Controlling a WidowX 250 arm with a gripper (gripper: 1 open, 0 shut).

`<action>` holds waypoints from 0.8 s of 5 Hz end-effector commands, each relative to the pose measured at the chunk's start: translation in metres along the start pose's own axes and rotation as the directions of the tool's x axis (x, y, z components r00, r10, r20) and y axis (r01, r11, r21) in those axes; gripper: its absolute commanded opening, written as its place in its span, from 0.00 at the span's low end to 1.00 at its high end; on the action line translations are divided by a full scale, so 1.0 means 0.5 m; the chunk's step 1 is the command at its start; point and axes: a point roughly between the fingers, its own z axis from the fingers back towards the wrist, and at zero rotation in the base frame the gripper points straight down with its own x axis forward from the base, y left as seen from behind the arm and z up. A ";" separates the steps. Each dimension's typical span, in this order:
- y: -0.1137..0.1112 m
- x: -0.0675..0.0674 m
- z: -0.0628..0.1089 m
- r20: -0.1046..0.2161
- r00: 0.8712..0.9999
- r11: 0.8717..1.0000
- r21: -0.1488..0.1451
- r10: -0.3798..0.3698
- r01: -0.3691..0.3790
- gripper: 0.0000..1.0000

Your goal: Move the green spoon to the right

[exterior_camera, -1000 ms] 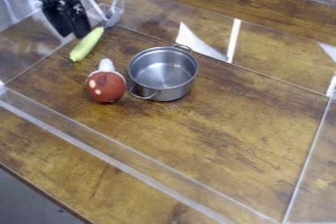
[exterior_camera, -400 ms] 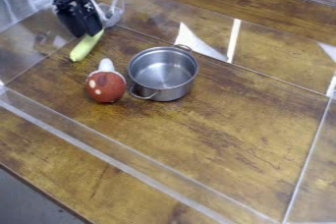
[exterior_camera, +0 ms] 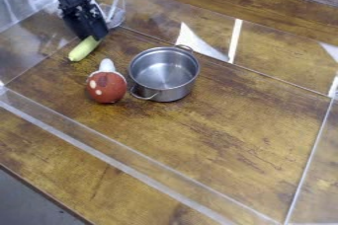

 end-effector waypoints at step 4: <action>-0.090 -0.028 0.056 0.022 0.969 0.969 -0.022 0.247 -0.247 0.00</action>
